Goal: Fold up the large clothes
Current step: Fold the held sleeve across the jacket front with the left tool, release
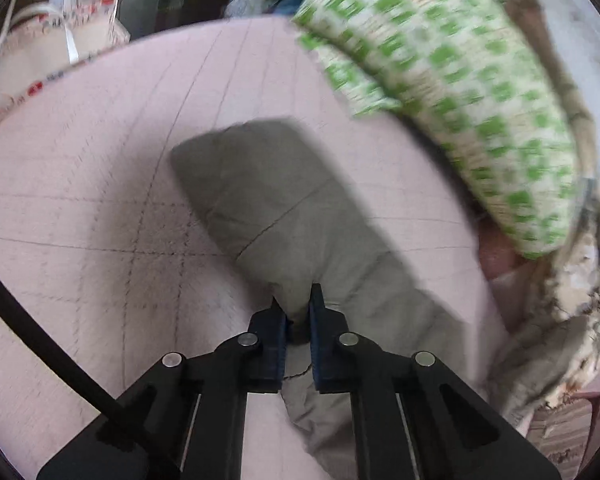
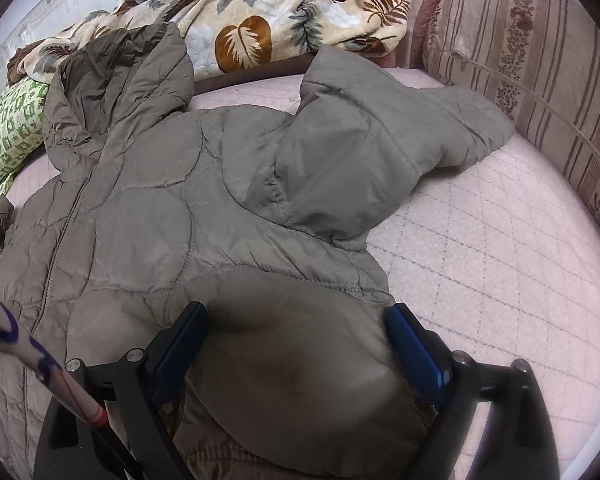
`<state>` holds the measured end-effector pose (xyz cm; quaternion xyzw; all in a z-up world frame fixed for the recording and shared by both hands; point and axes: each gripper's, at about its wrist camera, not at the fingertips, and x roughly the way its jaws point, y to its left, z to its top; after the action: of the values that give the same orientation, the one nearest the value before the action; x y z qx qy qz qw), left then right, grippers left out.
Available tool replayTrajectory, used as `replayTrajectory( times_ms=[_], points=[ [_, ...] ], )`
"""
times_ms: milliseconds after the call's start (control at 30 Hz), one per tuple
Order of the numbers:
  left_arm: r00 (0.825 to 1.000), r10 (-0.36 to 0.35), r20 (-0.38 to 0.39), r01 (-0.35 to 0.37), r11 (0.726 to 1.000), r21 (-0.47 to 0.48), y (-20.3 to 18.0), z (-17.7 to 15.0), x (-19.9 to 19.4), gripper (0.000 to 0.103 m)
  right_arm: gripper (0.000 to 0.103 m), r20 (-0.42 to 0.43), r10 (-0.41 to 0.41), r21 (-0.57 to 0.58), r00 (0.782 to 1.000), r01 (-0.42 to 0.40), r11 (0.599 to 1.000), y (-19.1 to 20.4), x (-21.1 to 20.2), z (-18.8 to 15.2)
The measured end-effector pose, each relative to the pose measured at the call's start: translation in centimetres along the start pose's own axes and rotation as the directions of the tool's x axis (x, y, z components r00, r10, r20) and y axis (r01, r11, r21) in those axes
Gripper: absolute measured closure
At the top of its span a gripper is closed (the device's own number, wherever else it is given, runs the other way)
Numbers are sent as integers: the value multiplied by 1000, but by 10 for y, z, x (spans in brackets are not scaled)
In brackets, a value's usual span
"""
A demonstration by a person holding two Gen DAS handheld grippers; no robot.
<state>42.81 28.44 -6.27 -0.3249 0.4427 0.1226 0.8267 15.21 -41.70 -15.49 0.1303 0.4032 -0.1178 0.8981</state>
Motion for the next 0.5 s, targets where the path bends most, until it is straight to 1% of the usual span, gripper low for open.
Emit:
replayTrajectory(
  times_ms=[67, 167, 200, 267, 367, 400, 467, 500],
  points=[
    [999, -41, 32, 39, 998, 47, -24, -7, -30, 95, 8, 6, 2, 1, 1000, -2, 1000, 0, -2, 0],
    [992, -103, 74, 89, 981, 173, -75, -34, -84, 96, 8, 22, 6, -4, 1000, -6, 1000, 1, -8, 0],
    [988, -134, 81, 113, 968, 223, -96, -50, -104, 96, 8, 28, 9, -6, 1000, -9, 1000, 2, -10, 0],
    [979, -186, 80, 154, 941, 300, -129, -76, -129, 96, 8, 48, 21, -11, 999, -20, 1000, 4, -17, 0],
    [957, -289, 28, 252, 876, 411, -185, -128, -158, 96, 8, 83, 50, -13, 995, -49, 999, 5, -32, 1],
    [947, -322, -5, 290, 846, 447, -205, -153, -165, 96, 8, 90, 55, -12, 994, -54, 998, 6, -34, 1],
    [932, -358, -63, 340, 797, 499, -236, -188, -168, 96, 8, 109, 66, -8, 992, -66, 998, 5, -43, 2],
    [925, -370, -90, 360, 773, 523, -249, -211, -170, 95, 8, 116, 67, -8, 991, -66, 998, 4, -45, 2]
  ],
)
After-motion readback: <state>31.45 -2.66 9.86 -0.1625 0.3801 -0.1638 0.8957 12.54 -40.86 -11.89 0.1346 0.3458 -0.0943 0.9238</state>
